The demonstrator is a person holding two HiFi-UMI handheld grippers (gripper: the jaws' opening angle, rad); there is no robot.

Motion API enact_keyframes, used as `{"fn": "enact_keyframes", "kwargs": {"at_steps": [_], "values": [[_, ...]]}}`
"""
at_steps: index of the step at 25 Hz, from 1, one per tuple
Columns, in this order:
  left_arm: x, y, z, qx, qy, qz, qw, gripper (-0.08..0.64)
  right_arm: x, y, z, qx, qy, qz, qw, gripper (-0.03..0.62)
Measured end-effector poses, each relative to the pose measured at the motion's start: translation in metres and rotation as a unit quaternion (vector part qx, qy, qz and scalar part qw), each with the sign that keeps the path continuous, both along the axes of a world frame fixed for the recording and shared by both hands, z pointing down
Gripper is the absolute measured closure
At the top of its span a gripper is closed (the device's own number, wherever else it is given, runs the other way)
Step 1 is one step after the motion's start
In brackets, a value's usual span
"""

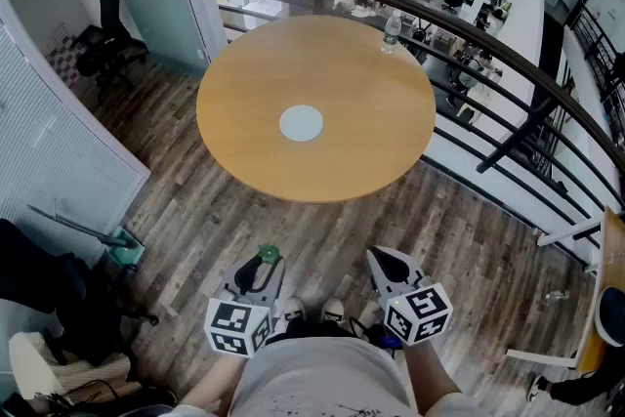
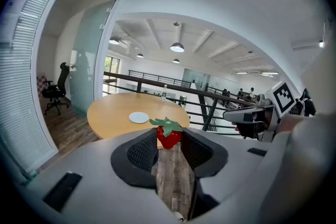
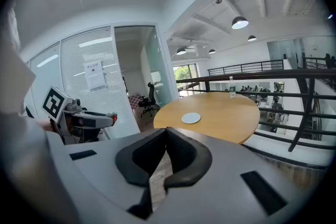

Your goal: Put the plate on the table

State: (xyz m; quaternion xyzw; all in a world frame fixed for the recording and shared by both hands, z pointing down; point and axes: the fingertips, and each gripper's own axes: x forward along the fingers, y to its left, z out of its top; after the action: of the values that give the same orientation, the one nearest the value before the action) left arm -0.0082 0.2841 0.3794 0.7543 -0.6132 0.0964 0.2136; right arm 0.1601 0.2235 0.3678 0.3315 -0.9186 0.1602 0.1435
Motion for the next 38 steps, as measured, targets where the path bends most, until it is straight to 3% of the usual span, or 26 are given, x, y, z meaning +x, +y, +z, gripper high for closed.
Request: {"fn": "enact_keyframes", "kwargs": {"at_steps": [13,20,38], "values": [[0.001,0.002,0.002,-0.008,0.002,0.005,1.0000,0.407,-0.004,0.002,-0.001,-0.002,0.005,-0.009,1.000,0.568],[0.001,0.001,0.003,-0.005,0.013,0.014,0.9998,0.407,-0.003,-0.005,-0.001,-0.004,-0.005,0.013,1.000,0.568],[-0.067,0.007,0.003,0.009,0.020,0.044,0.9988,0.407,-0.060,-0.005,-0.008,0.016,0.010,0.041,0.999,0.568]]}}
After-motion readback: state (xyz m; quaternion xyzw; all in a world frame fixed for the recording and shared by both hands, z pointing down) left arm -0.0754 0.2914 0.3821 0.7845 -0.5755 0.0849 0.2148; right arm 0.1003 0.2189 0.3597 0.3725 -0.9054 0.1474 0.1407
